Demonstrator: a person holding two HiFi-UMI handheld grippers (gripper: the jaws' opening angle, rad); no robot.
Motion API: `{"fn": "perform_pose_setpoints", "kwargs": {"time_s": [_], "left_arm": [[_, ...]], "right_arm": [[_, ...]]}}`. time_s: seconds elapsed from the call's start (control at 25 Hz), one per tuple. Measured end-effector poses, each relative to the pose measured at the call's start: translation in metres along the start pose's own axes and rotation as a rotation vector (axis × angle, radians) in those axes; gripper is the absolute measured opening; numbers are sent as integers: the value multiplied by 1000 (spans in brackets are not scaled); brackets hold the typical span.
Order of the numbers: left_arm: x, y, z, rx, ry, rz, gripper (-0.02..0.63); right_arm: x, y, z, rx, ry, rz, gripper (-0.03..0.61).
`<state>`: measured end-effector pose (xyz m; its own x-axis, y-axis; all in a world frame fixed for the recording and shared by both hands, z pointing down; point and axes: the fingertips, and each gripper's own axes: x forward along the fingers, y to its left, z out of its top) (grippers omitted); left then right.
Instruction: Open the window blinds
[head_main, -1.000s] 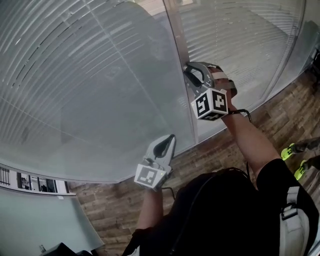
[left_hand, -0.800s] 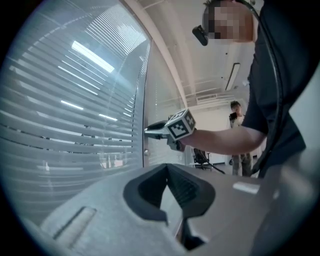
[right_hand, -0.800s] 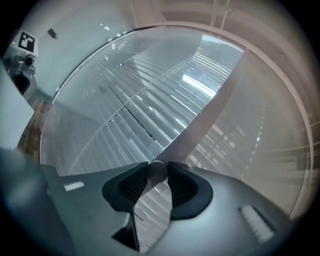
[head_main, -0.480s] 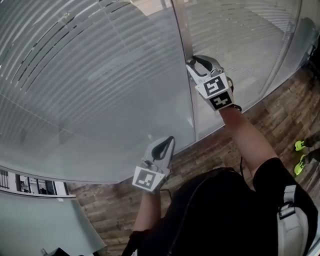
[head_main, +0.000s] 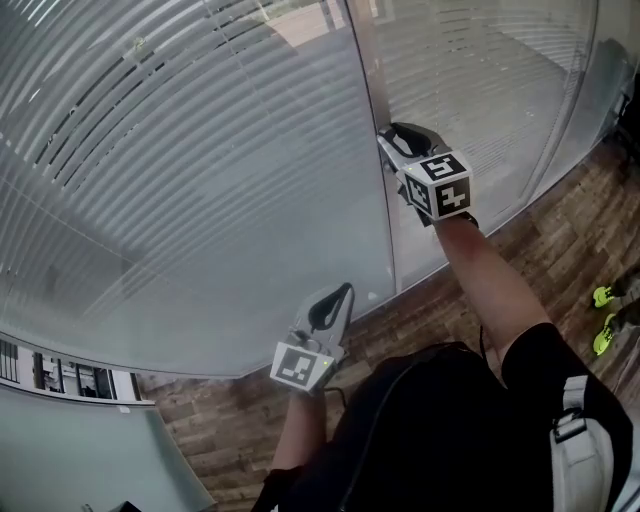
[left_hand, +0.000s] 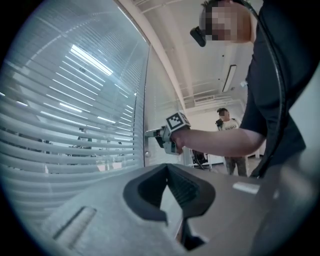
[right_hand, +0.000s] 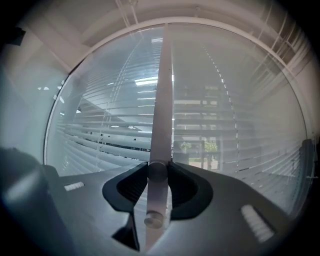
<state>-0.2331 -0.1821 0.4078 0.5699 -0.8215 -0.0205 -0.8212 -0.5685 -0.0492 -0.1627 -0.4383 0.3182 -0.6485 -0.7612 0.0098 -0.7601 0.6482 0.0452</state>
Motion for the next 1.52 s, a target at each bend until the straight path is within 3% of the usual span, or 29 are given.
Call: {"fn": "perform_pose_setpoints", "kwargs": {"time_s": [0.4,0.6,0.88,1.04,1.52], "left_arm": [[1,0,0,-8,-8,1,5],[4,-2,-2,-20,-6,0,5],[7,-7,-6,-28,-9,-9,5],[6,-5,-7,-34,-14,-2,5],[9,-8,-10,-57,-19,-3,4]], "right_arm": [[0,-1,1,91,-5,1,130],[1,-1,3,189,-12,22,132],[-2,-1,0,100,-4,-6,131],[0,0,1,139,-8,7,132],[1,0,1,106,-9,-2,132]]}}
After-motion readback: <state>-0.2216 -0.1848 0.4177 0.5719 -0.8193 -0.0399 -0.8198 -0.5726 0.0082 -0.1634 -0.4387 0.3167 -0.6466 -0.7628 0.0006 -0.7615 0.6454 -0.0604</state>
